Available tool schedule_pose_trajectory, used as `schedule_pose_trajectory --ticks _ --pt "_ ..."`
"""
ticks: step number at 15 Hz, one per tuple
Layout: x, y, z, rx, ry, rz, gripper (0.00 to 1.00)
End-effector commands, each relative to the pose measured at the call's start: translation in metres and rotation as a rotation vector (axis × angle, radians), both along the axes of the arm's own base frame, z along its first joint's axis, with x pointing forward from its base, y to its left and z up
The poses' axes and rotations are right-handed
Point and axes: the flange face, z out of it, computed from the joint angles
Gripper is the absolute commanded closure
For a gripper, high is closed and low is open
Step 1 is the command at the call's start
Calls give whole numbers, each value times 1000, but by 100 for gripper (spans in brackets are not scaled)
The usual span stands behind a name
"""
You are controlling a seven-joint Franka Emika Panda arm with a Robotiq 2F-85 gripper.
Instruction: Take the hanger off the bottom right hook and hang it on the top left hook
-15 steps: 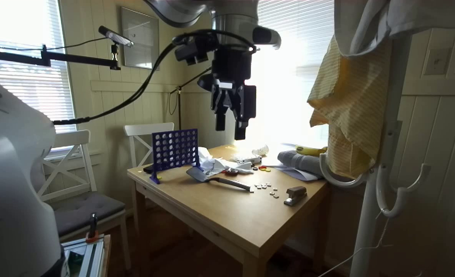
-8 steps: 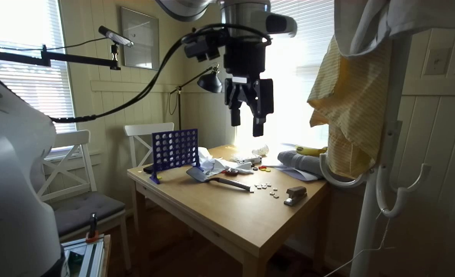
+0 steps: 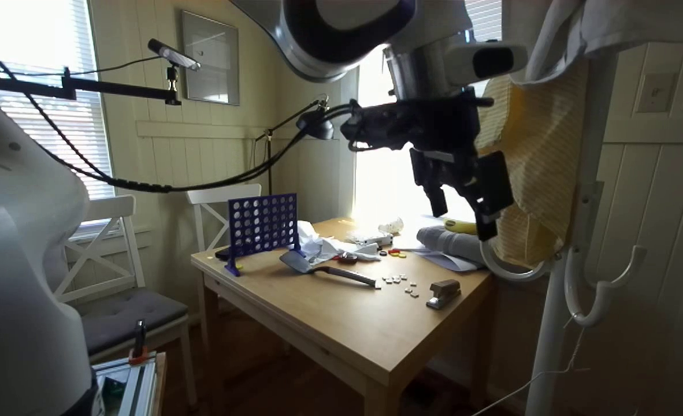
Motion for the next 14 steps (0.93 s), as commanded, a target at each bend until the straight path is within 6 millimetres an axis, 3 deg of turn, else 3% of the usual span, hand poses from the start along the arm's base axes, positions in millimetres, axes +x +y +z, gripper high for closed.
schedule_pose_trajectory --ticks 1,5,6,8,12,14 --pt "18 -14 -46 -53 -46 -58 0" --pt "36 -40 -96 -124 -97 -147 0" --pt "25 -30 -77 -101 -84 -104 0" --pt "29 -39 -98 -115 -83 -134 0" --pt "33 -40 -100 -115 -85 -139 0" --pt "35 -38 -115 -126 -81 -124 0"
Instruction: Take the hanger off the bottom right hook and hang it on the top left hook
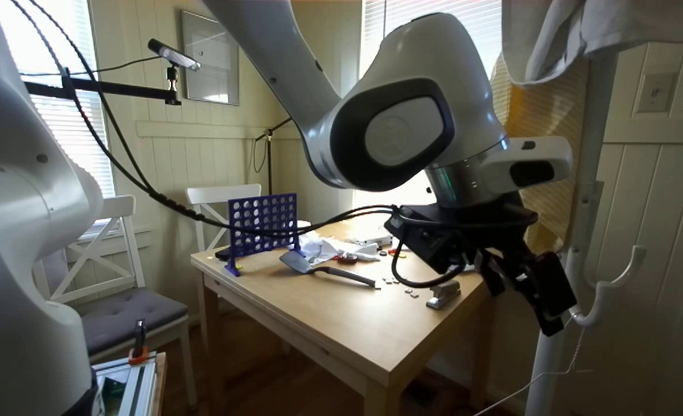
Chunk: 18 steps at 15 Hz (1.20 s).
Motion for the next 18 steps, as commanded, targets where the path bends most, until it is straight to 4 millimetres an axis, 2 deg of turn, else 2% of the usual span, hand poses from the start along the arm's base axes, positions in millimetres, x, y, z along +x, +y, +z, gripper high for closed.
schedule_pose_trajectory --ticks 1,6,11,18 --pt "2 0 -28 -12 10 3 0" --pt "8 2 -73 -36 41 75 0" --pt "20 -2 -106 -70 100 105 0" --pt "42 23 -141 -84 126 101 0"
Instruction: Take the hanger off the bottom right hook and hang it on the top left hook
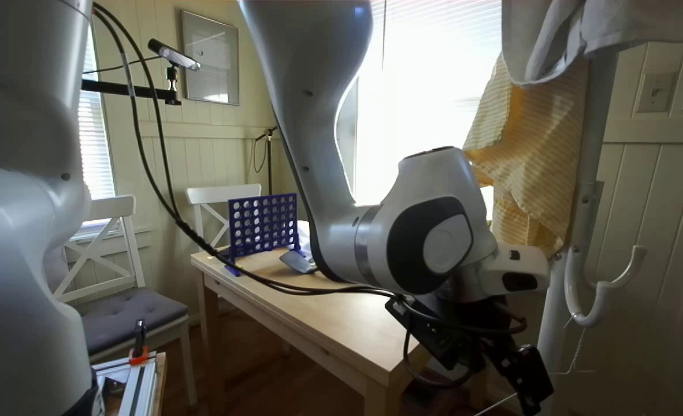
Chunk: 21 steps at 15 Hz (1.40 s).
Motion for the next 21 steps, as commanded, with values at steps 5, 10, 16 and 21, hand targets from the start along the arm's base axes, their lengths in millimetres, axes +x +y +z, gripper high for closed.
schedule_pose_trajectory --ticks 5,10,16,21 --pt "25 15 -39 -27 5 -43 4" --pt "28 24 -42 -27 -35 -36 44" --pt "28 28 -45 -33 -52 -31 87" --pt "22 34 -45 -8 -47 -19 100"
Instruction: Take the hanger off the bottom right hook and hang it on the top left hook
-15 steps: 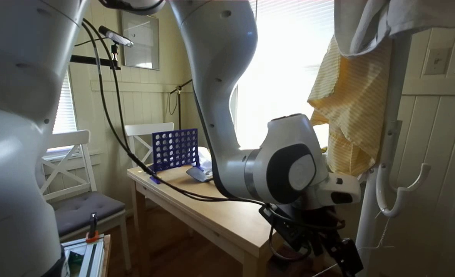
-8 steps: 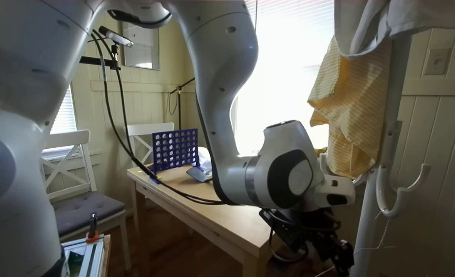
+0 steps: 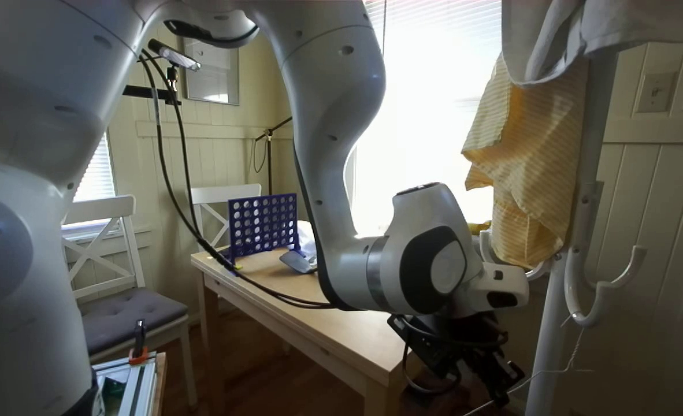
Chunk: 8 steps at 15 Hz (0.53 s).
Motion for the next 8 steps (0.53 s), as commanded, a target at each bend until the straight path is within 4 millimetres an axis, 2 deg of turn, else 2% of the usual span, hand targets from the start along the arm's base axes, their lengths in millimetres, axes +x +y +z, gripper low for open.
schedule_pose_trajectory --ticks 1,3,5,8 --pt "-2 5 -1 26 -20 1 100" --pt "-5 9 6 32 -35 12 99" --pt "-11 8 25 24 -82 9 99" --pt "-19 -7 57 6 -187 -9 99"
